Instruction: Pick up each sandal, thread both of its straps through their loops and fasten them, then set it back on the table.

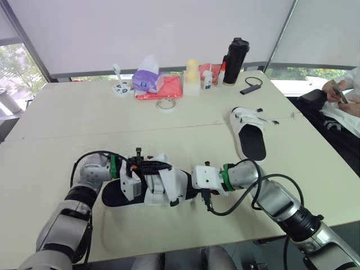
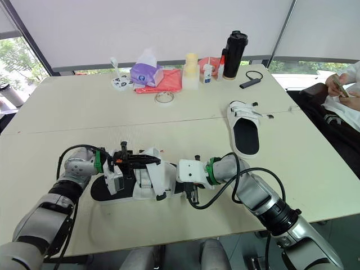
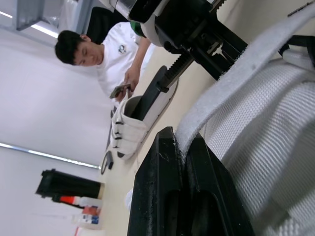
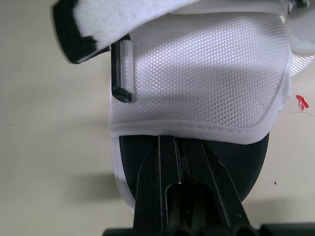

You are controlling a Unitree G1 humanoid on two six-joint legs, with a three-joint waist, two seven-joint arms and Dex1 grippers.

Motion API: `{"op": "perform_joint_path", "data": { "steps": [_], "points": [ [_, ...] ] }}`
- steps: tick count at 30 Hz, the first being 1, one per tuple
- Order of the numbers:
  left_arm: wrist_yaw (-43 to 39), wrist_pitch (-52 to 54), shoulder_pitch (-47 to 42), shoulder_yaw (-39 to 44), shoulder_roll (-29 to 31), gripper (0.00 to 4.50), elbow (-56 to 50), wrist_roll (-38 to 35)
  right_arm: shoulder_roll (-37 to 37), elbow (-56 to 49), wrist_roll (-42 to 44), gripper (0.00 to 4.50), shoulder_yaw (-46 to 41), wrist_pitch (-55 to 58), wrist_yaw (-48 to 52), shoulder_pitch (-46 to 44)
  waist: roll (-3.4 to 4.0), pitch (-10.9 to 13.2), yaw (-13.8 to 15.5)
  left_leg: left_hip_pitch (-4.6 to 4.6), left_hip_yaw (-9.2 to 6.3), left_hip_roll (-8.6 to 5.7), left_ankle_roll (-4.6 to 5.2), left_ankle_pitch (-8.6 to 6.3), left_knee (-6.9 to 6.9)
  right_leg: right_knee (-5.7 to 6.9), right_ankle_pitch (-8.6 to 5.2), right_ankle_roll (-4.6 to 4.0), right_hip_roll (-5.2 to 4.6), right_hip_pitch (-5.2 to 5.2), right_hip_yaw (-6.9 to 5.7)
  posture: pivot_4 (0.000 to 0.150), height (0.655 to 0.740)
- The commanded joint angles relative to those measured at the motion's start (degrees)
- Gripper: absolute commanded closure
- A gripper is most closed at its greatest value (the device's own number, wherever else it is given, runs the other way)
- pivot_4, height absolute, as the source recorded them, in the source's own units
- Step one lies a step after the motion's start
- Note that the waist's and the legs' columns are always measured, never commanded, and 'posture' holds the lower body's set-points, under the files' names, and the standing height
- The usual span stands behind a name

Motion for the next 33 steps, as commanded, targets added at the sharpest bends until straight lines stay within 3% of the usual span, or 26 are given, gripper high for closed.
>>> {"op": "perform_joint_path", "data": {
  "steps": [1, 20, 23, 30, 33],
  "points": [
    [4.35, -2.1, -1.39, -3.62, 0.19, 4.49, -1.93, 0.31, -1.25, 4.76, -3.77, 4.5, 1.5, 1.62, -0.85, 1.07, 0.0, 0.0, -0.01, 0.0, 0.0, 0.0, -0.01, -0.01, 0.0, 0.0, 0.0, 0.0, 0.0, 0.01, 0.0, 0.15, 0.74],
    [17.16, -4.95, -3.12, -23.74, 7.92, 4.49, -12.13, 2.76, -0.74, 5.68, -4.04, 4.5, 2.07, 1.01, -0.77, 0.54, 0.0, 0.01, 0.04, 0.0, 0.0, 0.02, -0.07, -0.04, 0.0, -0.01, -0.02, 0.02, -0.02, 0.04, -0.02, 0.15, 0.74],
    [18.49, -4.95, -3.63, -24.04, 8.31, 3.62, -11.16, 3.16, -0.85, 5.33, -4.02, 4.5, 2.06, 1.16, -0.88, 0.88, 0.0, 0.01, 0.07, 0.0, 0.0, 0.03, -0.07, -0.04, 0.0, -0.01, -0.02, 0.02, -0.03, 0.04, -0.03, 0.15, 0.74],
    [20.74, -4.46, -4.95, -24.65, 9.48, 0.06, -7.9, 4.38, -0.94, 5.05, -4.08, 4.5, 2.06, 1.23, -0.99, 1.3, 0.01, 0.0, 0.07, 0.01, 0.0, 0.03, -0.07, -0.05, 0.0, -0.03, -0.03, 0.03, -0.04, 0.07, -0.04, 0.15, 0.74],
    [20.91, -2.54, -5.06, -26.21, 11.47, 0.02, -8.35, 2.89, -0.82, 5.32, -4.09, 4.5, 2.1, 1.1, -0.99, 1.1, 0.01, 0.0, 0.01, 0.01, -0.01, 0.02, -0.07, -0.04, 0.0, -0.02, -0.03, 0.03, -0.03, 0.07, -0.05, 0.15, 0.74]
  ]
}}
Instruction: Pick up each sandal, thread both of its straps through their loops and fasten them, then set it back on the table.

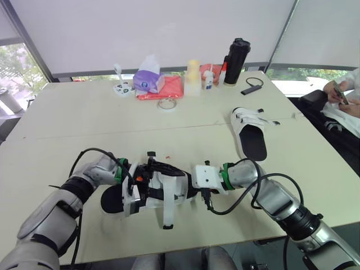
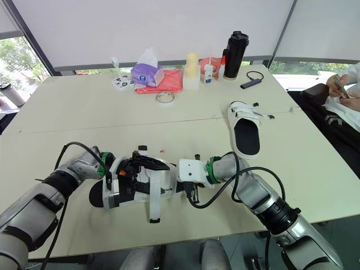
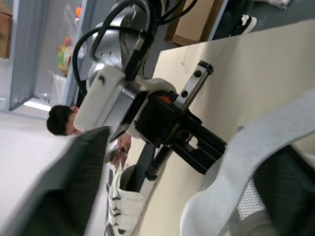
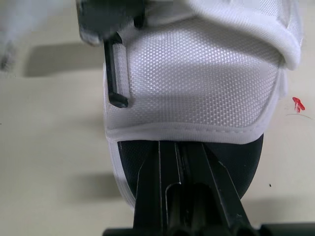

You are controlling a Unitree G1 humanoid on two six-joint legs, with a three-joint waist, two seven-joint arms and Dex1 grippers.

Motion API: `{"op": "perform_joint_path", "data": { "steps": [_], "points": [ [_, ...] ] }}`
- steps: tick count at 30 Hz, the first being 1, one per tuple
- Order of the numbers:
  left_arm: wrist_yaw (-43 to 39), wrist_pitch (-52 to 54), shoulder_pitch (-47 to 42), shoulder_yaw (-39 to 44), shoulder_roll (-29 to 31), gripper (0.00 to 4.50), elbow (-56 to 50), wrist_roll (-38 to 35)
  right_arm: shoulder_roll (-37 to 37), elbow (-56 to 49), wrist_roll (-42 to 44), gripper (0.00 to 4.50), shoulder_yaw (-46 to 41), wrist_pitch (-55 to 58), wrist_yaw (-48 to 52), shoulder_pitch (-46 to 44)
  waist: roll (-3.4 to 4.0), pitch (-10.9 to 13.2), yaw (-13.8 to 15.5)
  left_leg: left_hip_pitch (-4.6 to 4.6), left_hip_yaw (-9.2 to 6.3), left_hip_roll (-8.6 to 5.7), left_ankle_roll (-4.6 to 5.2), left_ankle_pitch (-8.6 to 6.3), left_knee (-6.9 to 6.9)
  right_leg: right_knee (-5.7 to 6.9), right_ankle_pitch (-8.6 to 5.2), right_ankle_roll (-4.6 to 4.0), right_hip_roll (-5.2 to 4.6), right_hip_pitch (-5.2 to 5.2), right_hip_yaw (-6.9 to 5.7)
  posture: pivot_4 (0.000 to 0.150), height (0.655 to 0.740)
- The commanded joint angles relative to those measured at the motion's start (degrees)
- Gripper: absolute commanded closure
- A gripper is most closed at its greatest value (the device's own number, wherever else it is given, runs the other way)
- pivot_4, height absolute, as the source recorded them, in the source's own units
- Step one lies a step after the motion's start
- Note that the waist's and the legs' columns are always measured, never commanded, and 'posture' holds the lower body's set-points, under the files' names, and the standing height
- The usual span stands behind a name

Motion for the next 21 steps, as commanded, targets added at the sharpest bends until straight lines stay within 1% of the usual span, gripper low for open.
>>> {"op": "perform_joint_path", "data": {
  "steps": [1, 3, 5, 6, 7, 8, 10, 13, 15, 18, 20, 21],
  "points": [
    [-0.8, 2.98, 0.01, -3.81, 4.16, 0.02, -1.38, -2.22, -0.89, 4.48, -3.88, 4.5, 1.93, 1.89, -0.87, 1.51, 0.0, 0.0, -0.06, 0.0, 0.0, 0.0, 0.0, 0.0, 0.0, 0.0, 0.0, 0.0, 0.0, 0.0, 0.0, 0.15, 0.74],
    [-2.08, 5.72, 0.82, -6.26, 7.18, 0.02, -4.29, -5.41, -0.81, 4.65, -3.86, 4.5, 1.98, 1.77, -0.82, 1.35, 0.0, 0.0, -0.15, 0.0, -0.01, 0.02, 0.0, 0.0, -0.01, 0.0, 0.0, 0.0, 0.0, -0.01, 0.0, 0.15, 0.74],
    [-5.07, 10.73, 1.76, -7.19, 10.13, 0.02, -7.2, -10.53, -0.64, 5.06, -3.91, 4.5, 2.12, 1.49, -0.8, 1.12, 0.04, 0.0, -0.17, 0.0, 0.0, 0.07, 0.0, 0.0, -0.03, 0.0, 0.0, -0.01, -0.01, -0.01, 0.0, 0.15, 0.74],
    [-7.16, 14.85, 2.62, -6.7, 11.16, 0.02, -8.84, -14.2, -0.59, 5.2, -3.95, 4.5, 2.18, 1.32, -0.82, 1.09, 0.04, 0.0, -0.19, 0.0, 0.0, 0.07, 0.0, 0.0, -0.03, 0.0, -0.01, -0.01, -0.01, -0.01, 0.0, 0.15, 0.74],
    [-9.15, 18.54, 3.37, -5.82, 11.91, 0.02, -10.29, -17.42, -0.51, 5.33, -3.98, 4.5, 2.26, 1.16, -0.82, 1.07, 0.05, 0.0, -0.19, 0.0, -0.01, 0.08, 0.0, 0.0, -0.04, 0.0, -0.01, -0.01, -0.01, -0.01, 0.0, 0.15, 0.74],
    [-12.09, 24.65, 4.42, -4.51, 12.71, 0.02, -12.38, -21.31, -0.35, 5.5, -4.02, 4.5, 2.37, 1.03, -0.84, 1.02, 0.05, 0.0, -0.18, 0.0, -0.01, 0.09, 0.0, 0.0, -0.04, 0.0, -0.01, -0.02, -0.02, -0.01, 0.0, 0.15, 0.74],
    [-16.19, 32.7, 6.19, -1.59, 13.3, 0.02, -16.04, -26.3, -0.17, 5.65, -4.09, 4.5, 2.5, 0.86, -0.86, 1.0, 0.06, 0.0, -0.19, 0.0, -0.03, 0.1, -0.01, -0.01, -0.04, 0.0, -0.02, -0.03, -0.03, -0.01, 0.0, 0.15, 0.74],
    [-21.58, 44.76, 9.56, 2.39, 15.04, 0.02, -22.97, -31.42, -0.06, 5.57, -4.12, 4.5, 2.55, 0.81, -0.8, 0.98, 0.06, 0.01, -0.33, -0.01, -0.15, 0.14, -0.02, -0.01, -0.03, 0.0, -0.02, -0.04, -0.05, -0.02, 0.02, 0.15, 0.74],
    [-24.26, 49.86, 11.5, 5.55, 15.29, 0.02, -26.16, -32.52, -0.07, 5.66, -4.16, 4.5, 2.48, 0.66, -0.74, 0.96, 0.09, 0.03, -0.43, -0.01, -0.16, 0.16, -0.02, -0.02, -0.06, 0.0, -0.03, -0.05, -0.06, -0.05, 0.05, 0.15, 0.74],
    [-30.78, 75.02, 14.46, 9.05, 21.93, 0.02, -35.34, -42.07, -0.24, 5.81, -4.17, 4.5, 2.36, 0.49, -0.63, 0.97, 0.06, 0.06, -0.61, -0.04, -0.13, 0.19, -0.02, -0.02, -0.2, -0.02, -0.03, -0.06, -0.05, -0.18, 0.06, 0.15, 0.74],
    [-33.47, 90.95, 14.81, 12.11, 25.3, 0.02, -38.86, -49.43, -0.32, 5.81, -4.15, 4.5, 2.36, 0.42, -0.57, 1.1, 0.1, 0.08, -0.58, -0.04, -0.08, 0.2, -0.02, -0.01, -0.32, -0.01, -0.03, -0.06, -0.05, -0.26, 0.06, 0.15, 0.74],
    [-33.94, 97.24, 14.65, 13.76, 25.97, 0.02, -39.51, -51.97, -0.31, 5.78, -4.16, 4.5, 2.38, 0.42, -0.55, 1.16, 0.09, 0.08, -0.5, -0.04, -0.08, 0.2, -0.01, -0.01, -0.35, -0.01, -0.03, -0.06, -0.04, -0.28, 0.05, 0.15, 0.74]
  ]
}}
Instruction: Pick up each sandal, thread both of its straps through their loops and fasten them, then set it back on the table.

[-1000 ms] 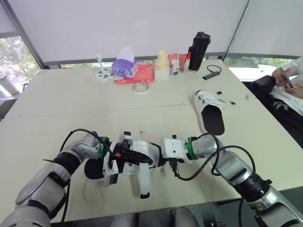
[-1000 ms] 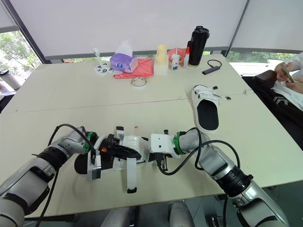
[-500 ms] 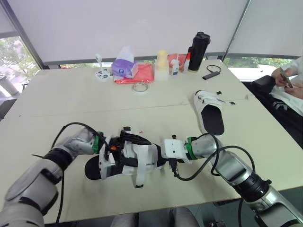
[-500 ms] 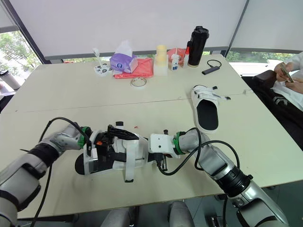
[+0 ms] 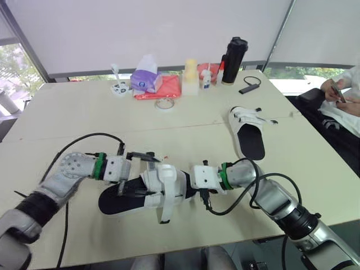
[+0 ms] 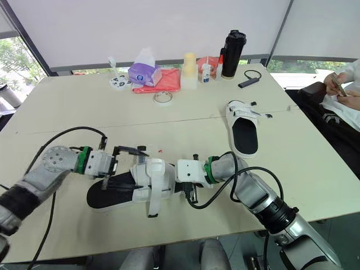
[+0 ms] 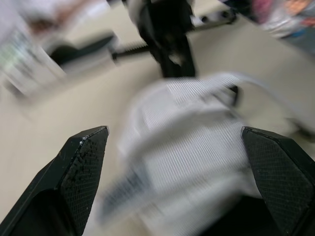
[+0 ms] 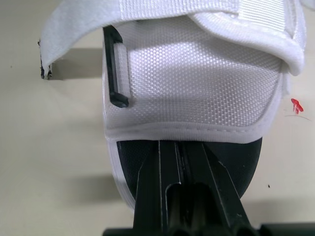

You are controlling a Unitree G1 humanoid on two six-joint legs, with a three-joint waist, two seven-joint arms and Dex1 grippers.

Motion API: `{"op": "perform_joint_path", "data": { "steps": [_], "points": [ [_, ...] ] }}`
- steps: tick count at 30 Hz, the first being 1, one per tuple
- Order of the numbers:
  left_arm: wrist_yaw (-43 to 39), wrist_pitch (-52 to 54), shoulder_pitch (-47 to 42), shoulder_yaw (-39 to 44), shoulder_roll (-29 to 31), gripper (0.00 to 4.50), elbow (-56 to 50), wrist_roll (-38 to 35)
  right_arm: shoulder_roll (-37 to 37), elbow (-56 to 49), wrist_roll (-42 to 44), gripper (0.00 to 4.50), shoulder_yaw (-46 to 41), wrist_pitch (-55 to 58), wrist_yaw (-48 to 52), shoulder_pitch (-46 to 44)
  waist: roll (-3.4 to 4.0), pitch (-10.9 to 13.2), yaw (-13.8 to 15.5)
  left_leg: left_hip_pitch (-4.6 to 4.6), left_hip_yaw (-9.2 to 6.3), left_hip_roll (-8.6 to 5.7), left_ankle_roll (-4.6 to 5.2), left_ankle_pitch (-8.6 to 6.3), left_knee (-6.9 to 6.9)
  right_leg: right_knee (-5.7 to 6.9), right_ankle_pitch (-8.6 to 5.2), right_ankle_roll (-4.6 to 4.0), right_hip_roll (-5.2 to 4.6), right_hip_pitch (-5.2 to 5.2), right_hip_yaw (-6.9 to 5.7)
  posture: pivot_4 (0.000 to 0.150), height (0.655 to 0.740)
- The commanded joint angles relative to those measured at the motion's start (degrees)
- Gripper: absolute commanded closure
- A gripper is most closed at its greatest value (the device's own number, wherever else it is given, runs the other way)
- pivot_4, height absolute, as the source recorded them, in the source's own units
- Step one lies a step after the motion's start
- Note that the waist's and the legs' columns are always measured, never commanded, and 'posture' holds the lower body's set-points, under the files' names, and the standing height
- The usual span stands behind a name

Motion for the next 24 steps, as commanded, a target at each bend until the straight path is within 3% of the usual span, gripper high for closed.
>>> {"op": "perform_joint_path", "data": {
  "steps": [1, 6, 12, 20, 24],
  "points": [
    [-3.3, 23.67, -0.73, 7.67, 2.79, 0.02, -4.32, -11.56, -0.92, 5.06, -3.82, 4.5, 1.98, 1.93, -0.65, 1.6, 0.02, 0.01, 0.08, 0.0, -0.01, 0.0, 0.0, 0.0, -0.01, 0.0, 0.0, 0.0, 0.01, -0.01, -0.01, 0.15, 0.74],
    [-7.08, 39.62, 0.35, 15.24, 2.69, 0.02, -5.46, -14.25, -0.75, 5.04, -3.79, 4.5, 1.95, 2.13, -0.68, 1.55, 0.01, 0.01, 0.02, -0.01, 0.05, 0.0, -0.01, 0.0, -0.01, -0.12, -0.01, -0.01, -0.04, -0.29, -0.01, 0.15, 0.74],
    [-12.3, 51.44, 8.26, 21.13, 4.83, 0.02, -15.58, -17.17, -0.8, 4.82, -3.74, 4.5, 1.94, 2.28, -0.59, 1.93, 0.0, 0.01, 0.09, -0.02, 0.2, 0.03, 0.0, 0.0, -0.23, -0.17, 0.02, -0.07, -0.15, -0.49, 0.0, 0.15, 0.74],
    [-15.64, 50.92, 18.23, 21.61, 3.74, 0.02, -20.79, -8.95, -0.45, 4.6, -3.5, 4.5, 2.06, 2.69, -0.46, 1.78, 0.09, 0.02, 0.12, -0.24, 0.41, 0.71, -0.03, -0.02, -0.24, -1.09, 0.27, -0.49, -0.02, -0.5, -0.29, 0.15, 0.74],
    [-9.41, 46.36, 20.33, 19.51, -4.73, 0.02, -19.1, -1.94, -0.62, 4.03, -3.34, 4.5, 2.11, 3.02, -0.12, 1.94, 0.35, -0.07, 0.23, -0.4, 0.57, 0.72, -0.03, -0.02, -0.24, -1.23, 0.3, -0.53, -0.14, -0.57, -0.32, 0.15, 0.74]
  ]
}}
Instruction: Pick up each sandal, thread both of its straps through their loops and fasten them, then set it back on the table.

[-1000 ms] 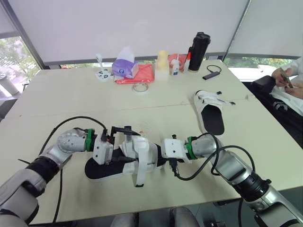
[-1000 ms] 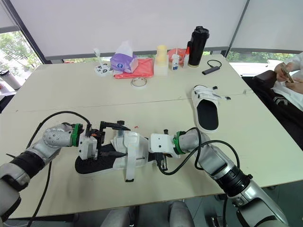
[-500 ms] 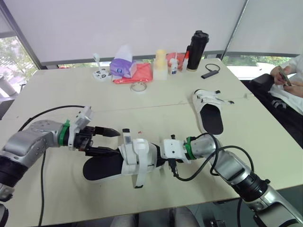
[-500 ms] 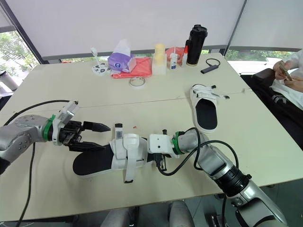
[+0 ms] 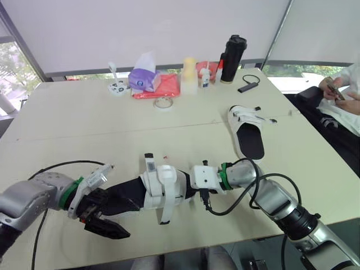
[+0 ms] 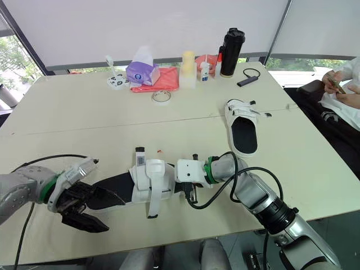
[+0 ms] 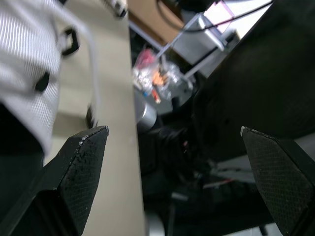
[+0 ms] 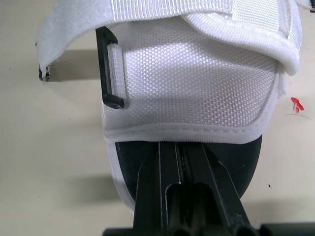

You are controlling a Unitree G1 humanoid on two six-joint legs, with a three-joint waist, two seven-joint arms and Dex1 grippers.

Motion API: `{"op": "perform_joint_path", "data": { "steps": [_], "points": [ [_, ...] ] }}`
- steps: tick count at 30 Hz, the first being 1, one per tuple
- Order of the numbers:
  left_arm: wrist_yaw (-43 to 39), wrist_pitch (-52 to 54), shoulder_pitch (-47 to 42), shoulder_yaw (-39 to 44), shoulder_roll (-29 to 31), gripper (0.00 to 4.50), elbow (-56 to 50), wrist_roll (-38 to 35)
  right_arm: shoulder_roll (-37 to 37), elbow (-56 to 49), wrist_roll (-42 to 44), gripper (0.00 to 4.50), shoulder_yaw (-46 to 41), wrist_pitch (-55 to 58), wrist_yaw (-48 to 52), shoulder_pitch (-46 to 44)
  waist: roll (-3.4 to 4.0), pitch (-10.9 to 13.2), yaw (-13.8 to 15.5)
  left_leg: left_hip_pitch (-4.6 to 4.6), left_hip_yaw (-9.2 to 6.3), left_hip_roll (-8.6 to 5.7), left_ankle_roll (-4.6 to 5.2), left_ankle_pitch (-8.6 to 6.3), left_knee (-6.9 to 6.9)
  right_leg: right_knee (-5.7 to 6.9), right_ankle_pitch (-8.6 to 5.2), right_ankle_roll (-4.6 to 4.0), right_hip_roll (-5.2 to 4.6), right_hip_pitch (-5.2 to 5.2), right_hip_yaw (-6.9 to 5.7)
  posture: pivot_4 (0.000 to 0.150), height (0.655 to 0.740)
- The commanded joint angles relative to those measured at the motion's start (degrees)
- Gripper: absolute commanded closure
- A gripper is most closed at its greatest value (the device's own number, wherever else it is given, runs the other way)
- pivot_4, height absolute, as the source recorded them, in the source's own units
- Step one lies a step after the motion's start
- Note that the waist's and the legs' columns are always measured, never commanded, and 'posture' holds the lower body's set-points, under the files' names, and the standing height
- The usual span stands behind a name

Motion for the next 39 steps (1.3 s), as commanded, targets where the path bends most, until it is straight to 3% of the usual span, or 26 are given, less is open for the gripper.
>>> {"op": "perform_joint_path", "data": {
  "steps": [1, 5, 12, 22, 34, 37, 39],
  "points": [
    [5.81, -3.03, 0.67, -0.38, -7.5, 0.02, 0.7, 4.49, -0.99, 4.1, -3.36, 4.5, 2.06, 3.08, -0.24, 1.78, 0.05, -0.05, 0.18, 0.0, 0.01, 0.0, 0.0, 0.0, -0.01, -0.01, 0.0, 0.0, -0.01, -0.01, 0.01, 0.15, 0.74],
    [8.8, -6.12, 2.03, 0.38, -13.41, 0.02, 0.14, 8.14, -1.36, 3.59, -3.39, 4.5, 1.95, 3.32, -0.04, 2.11, -0.07, -0.1, 0.43, -0.09, 0.0, 0.03, 0.01, 0.01, -0.01, 0.18, 0.14, -0.17, 0.1, -0.06, -0.01, 0.15, 0.74],
    [11.82, -11.26, 3.61, 0.99, -18.79, 0.02, -1.66, 12.88, -1.73, 3.12, -3.64, 4.5, 1.91, 3.47, 0.15, 2.46, 0.07, -0.22, 0.54, 0.02, 0.03, 0.04, 0.01, 0.01, 0.03, 0.02, 0.08, -0.08, 0.07, 0.01, -0.06, 0.15, 0.74],
    [16.11, -10.28, 4.35, 0.74, -23.51, 0.02, -3.91, 14.53, -1.56, 2.66, -3.77, 4.5, 2.21, 3.77, 0.13, 2.57, 0.1, -0.26, 0.55, 0.01, 0.05, 0.03, 0.01, 0.01, 0.06, 0.0, 0.08, -0.08, 0.08, 0.06, -0.06, 0.15, 0.74],
    [18.68, -3.66, 2.45, -1.78, -24.74, 0.02, -5.5, 14.55, -1.33, 2.36, -3.72, 4.5, 2.24, 4.25, -0.15, 2.37, 0.11, -0.32, 0.58, 0.06, 0.08, 0.0, 0.01, 0.01, 0.06, 0.04, 0.08, -0.08, 0.12, 0.11, -0.08, 0.15, 0.74],
    [18.95, -2.81, 2.13, -1.94, -24.68, 0.88, -5.62, 14.59, -1.45, 2.34, -3.76, 4.5, 2.21, 4.2, -0.17, 2.44, 0.12, -0.32, 0.52, 0.09, 0.08, 0.0, 0.01, 0.01, 0.06, 0.04, 0.08, -0.08, 0.12, 0.13, -0.08, 0.15, 0.74],
    [19.12, -2.09, 1.98, -2.03, -24.29, 1.82, -5.64, 14.56, -1.48, 2.24, -3.76, 4.5, 2.22, 4.29, -0.27, 2.5, 0.12, -0.33, 0.48, 0.1, 0.09, 0.0, 0.01, 0.01, 0.06, 0.05, 0.08, -0.08, 0.12, 0.13, -0.08, 0.15, 0.74]
  ]
}}
